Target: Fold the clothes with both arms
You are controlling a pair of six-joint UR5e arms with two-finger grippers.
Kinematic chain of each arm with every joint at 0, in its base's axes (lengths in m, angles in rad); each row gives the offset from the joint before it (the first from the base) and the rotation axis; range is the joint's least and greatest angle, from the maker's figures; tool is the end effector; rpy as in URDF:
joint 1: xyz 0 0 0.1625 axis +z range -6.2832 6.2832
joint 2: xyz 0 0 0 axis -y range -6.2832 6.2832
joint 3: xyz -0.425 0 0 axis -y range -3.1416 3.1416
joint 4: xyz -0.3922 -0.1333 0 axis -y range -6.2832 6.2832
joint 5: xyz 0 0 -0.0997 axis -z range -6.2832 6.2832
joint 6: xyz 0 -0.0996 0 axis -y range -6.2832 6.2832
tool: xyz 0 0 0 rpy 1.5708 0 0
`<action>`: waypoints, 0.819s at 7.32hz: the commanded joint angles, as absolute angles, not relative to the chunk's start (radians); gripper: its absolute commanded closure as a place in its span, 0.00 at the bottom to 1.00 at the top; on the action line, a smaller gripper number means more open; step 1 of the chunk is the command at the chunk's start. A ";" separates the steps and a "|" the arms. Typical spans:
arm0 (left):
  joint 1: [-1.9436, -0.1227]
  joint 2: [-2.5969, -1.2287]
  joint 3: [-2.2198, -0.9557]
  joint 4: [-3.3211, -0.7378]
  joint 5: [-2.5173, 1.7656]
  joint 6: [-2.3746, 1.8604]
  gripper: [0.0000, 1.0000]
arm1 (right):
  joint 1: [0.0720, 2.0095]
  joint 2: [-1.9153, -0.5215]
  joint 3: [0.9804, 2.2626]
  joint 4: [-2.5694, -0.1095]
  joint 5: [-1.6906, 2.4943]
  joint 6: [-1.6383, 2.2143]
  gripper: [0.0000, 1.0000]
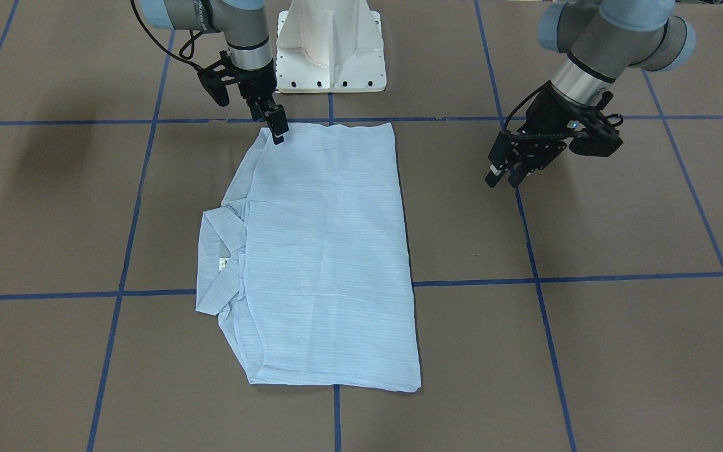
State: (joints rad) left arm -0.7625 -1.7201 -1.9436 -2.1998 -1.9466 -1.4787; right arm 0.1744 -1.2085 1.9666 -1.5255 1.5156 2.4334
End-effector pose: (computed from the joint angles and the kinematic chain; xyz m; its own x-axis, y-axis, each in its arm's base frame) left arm 0.3153 -0.4349 0.3339 0.3302 -0.1971 -0.9231 0.3714 0.9262 -0.0649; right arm -0.5434 -0.2367 0.2875 0.2835 0.8200 0.4972 -0.6575 0.5436 -0.5217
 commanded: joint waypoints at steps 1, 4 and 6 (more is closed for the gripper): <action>-0.762 -1.721 -1.944 -2.200 -1.947 -1.479 0.39 | 0.170 -1.204 1.953 -1.528 1.516 2.433 0.02; -0.762 -1.723 -1.942 -2.200 -1.947 -1.480 0.39 | 0.172 -1.201 1.947 -1.528 1.519 2.427 0.04; -0.762 -1.723 -1.944 -2.200 -1.947 -1.482 0.39 | 0.172 -1.193 1.936 -1.528 1.523 2.424 0.05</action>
